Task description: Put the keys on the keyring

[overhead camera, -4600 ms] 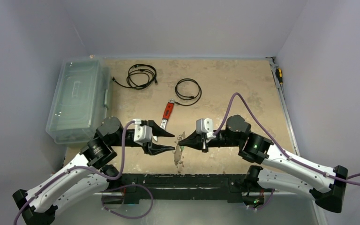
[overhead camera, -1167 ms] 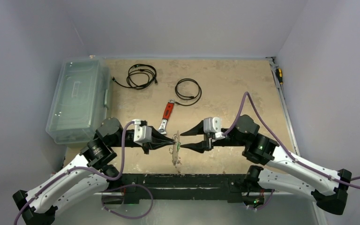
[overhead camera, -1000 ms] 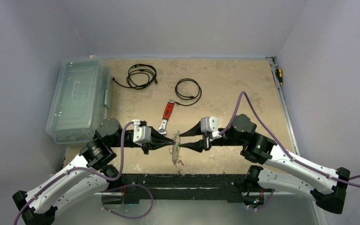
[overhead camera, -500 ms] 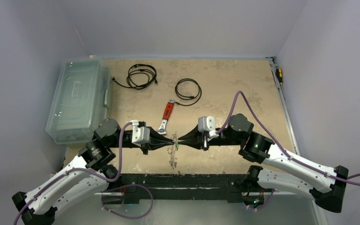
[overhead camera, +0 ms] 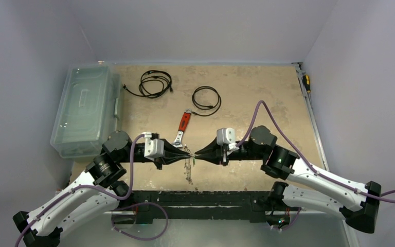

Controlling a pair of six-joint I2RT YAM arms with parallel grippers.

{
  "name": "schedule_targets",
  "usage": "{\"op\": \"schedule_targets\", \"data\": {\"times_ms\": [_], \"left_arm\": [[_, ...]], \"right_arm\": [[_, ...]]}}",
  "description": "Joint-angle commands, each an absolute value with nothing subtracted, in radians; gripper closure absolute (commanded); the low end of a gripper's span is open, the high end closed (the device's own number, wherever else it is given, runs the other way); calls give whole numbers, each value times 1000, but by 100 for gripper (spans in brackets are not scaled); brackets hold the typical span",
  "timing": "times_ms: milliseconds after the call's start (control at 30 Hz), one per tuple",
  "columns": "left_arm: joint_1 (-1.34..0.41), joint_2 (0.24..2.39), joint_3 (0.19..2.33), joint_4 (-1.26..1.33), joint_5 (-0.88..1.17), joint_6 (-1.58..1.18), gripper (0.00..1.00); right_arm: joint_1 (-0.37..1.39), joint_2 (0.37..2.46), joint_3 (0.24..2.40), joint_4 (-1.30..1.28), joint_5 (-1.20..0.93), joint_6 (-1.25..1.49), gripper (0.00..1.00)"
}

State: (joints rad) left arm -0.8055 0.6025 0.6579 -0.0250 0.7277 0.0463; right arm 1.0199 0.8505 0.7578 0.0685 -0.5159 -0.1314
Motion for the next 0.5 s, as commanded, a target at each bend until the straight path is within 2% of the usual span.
{"op": "schedule_targets", "data": {"times_ms": [0, 300, 467], "left_arm": [[-804, 588, 689, 15, 718, 64, 100], [-803, 586, 688, 15, 718, 66, 100], [-804, 580, 687, 15, 710, 67, 100]], "right_arm": [[1022, 841, 735, 126, -515, -107, 83], [1022, 844, 707, 192, -509, -78, 84], [1022, 851, 701, 203, -510, -70, 94]]}}
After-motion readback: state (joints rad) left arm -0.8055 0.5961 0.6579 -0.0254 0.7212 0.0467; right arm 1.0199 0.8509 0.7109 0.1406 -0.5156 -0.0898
